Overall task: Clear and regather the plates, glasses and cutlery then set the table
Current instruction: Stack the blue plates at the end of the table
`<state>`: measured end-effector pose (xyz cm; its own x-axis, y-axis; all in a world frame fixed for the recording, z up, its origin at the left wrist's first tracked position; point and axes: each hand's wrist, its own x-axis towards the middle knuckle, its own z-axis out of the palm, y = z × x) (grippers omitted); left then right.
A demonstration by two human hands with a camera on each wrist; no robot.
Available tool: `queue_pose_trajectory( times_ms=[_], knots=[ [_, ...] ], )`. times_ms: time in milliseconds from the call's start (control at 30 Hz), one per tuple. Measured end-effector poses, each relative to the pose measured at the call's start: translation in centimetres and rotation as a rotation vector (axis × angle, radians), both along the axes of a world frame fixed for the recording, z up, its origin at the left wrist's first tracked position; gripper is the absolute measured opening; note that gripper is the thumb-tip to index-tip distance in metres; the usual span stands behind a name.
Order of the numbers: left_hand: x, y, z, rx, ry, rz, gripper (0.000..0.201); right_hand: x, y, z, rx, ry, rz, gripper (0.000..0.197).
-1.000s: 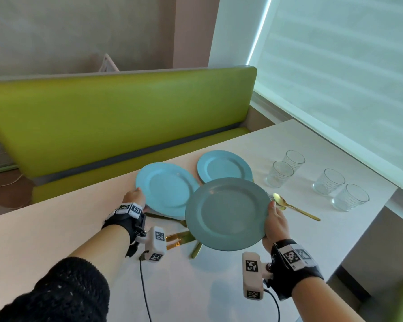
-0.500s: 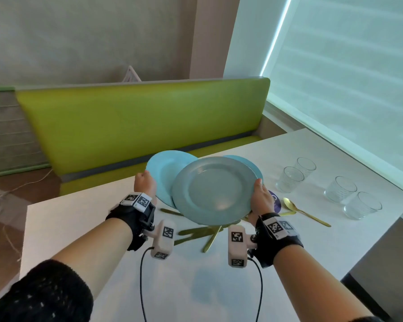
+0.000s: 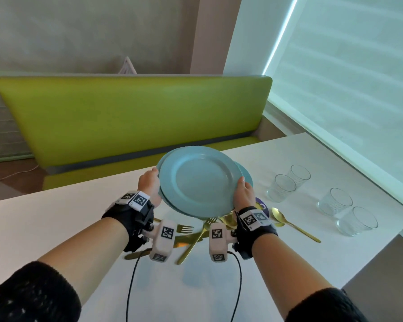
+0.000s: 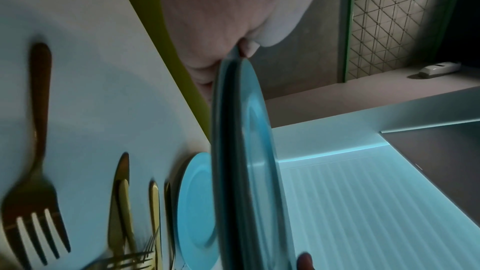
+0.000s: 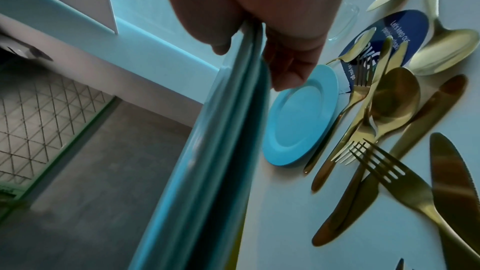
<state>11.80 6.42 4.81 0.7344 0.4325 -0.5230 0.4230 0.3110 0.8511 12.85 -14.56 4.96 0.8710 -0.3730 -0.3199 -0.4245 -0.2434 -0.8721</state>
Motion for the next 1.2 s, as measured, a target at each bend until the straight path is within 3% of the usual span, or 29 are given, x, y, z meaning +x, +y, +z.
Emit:
queue_pose_trajectory(
  times_ms=[200, 267, 400, 467, 600, 767, 1067, 1200],
  knots=[
    [1.8, -2.4, -0.4, 0.035, 0.06, 0.041, 0.053, 3.1, -0.7, -2.5, -0.052, 0.028, 0.128, 0.045],
    [2.2, -2.5, -0.5, 0.13, 0.074, 0.036, 0.053, 4.5, -1.3, -3.3, -0.061, 0.082, 0.194, 0.044],
    [3.9, -2.0, -2.2, 0.142, 0.076, 0.086, 0.052, 7.7, -3.9, -4.3, -0.246, 0.273, 0.273, 0.044],
    [5.0, -1.8, -2.9, 0.15, 0.07, 0.101, 0.052, 9.3, -5.4, -5.2, -0.321, 0.354, 0.279, 0.04],
    [6.5, -1.9, -3.8, 0.141, 0.072, 0.101, 0.053, 11.8, -6.9, -7.7, -0.279, 0.45, 0.243, 0.035],
    [7.6, -3.0, -4.0, 0.071, 0.051, 0.089, 0.051, 12.7, -7.7, -8.0, -0.328, 0.524, 0.236, 0.035],
    [8.9, -4.5, -4.4, 0.009, 0.066, 0.08, 0.05, 13.3, -8.5, -8.6, -0.249, 0.422, 0.19, 0.051],
    [9.2, -5.0, -4.2, 0.007, 0.048, 0.086, 0.049, 13.7, -7.3, -8.0, -0.013, 0.246, 0.059, 0.048]
  ],
)
